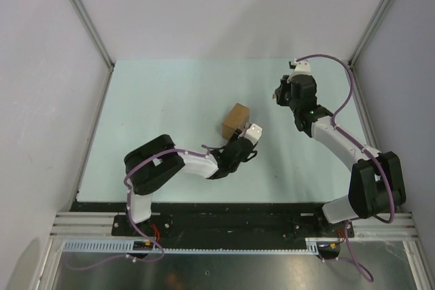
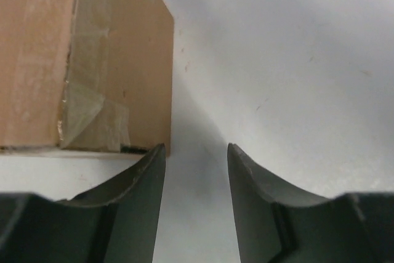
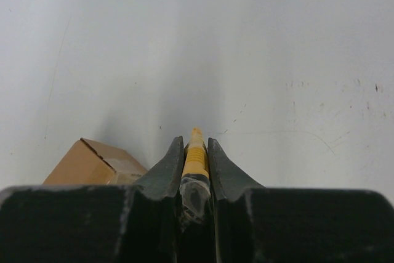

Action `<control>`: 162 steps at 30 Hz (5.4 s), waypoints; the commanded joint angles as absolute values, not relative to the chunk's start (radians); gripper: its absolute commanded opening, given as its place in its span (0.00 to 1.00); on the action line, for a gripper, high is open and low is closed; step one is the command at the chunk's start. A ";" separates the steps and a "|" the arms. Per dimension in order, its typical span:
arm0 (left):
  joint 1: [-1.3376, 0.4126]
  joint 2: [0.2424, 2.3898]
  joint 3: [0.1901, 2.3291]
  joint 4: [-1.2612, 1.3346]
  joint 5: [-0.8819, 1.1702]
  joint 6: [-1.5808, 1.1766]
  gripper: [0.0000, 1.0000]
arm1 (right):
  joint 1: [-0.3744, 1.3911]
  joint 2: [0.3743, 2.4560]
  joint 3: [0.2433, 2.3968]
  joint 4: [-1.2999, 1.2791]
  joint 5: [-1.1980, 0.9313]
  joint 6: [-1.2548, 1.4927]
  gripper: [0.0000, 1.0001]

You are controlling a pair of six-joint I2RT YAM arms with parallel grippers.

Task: Unpack the express box

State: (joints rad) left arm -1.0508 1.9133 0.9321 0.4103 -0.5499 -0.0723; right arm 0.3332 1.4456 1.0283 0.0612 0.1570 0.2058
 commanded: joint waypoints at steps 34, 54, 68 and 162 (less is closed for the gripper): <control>-0.430 1.531 0.919 0.156 0.399 -0.759 0.71 | 0.684 1.339 1.034 0.112 0.063 0.071 0.00; -0.380 1.684 0.965 0.158 0.436 -0.897 0.46 | 0.807 1.425 1.032 0.161 0.024 -0.058 0.00; -0.365 1.715 1.009 0.160 0.449 -0.900 0.58 | 0.811 1.480 1.022 0.206 0.031 -0.097 0.00; -0.313 1.982 1.339 -0.063 0.904 -0.331 0.40 | 0.930 1.479 0.914 0.408 0.399 0.046 0.00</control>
